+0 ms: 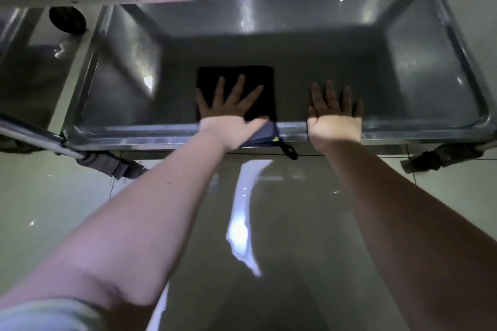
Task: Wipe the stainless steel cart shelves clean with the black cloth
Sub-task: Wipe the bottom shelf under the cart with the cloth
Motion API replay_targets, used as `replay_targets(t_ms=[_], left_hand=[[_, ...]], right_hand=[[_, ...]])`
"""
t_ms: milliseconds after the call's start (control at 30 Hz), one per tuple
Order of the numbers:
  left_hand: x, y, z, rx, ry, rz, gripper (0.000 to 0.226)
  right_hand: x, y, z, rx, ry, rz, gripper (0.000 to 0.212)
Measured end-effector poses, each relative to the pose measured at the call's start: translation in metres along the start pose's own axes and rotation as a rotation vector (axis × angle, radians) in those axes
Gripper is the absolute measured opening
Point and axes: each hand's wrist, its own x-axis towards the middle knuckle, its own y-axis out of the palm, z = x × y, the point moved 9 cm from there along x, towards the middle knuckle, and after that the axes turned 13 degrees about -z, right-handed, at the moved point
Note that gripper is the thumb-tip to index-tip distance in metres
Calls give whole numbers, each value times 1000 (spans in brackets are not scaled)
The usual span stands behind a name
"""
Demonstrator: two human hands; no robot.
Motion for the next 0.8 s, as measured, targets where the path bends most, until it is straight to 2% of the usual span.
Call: replay_targets(t_ms=[100, 200, 300, 467, 567, 700, 800], left_hand=[[0, 8, -73, -37, 83, 28, 67], [-6, 6, -75, -76, 93, 12, 65], [-15, -4, -25, -64, 119, -24, 67], [-35, -16, 124, -43, -60, -23, 65], [-40, -19, 165, -15, -117, -23, 63], [-34, -17, 150, -22, -161, 5, 65], [-33, -16, 90, -32, -28, -2, 66]], right_hand=[[-4, 6, 4, -45, -49, 53, 60], [-6, 3, -2, -17, -85, 37, 61], [-8, -1, -3, 25, -65, 9, 57], [-8, -1, 4, 4, -34, 46, 56], [-10, 4, 16, 13, 9, 125, 56], [-12, 4, 63, 42, -40, 165, 57], [-23, 7, 109, 35, -141, 155, 58]])
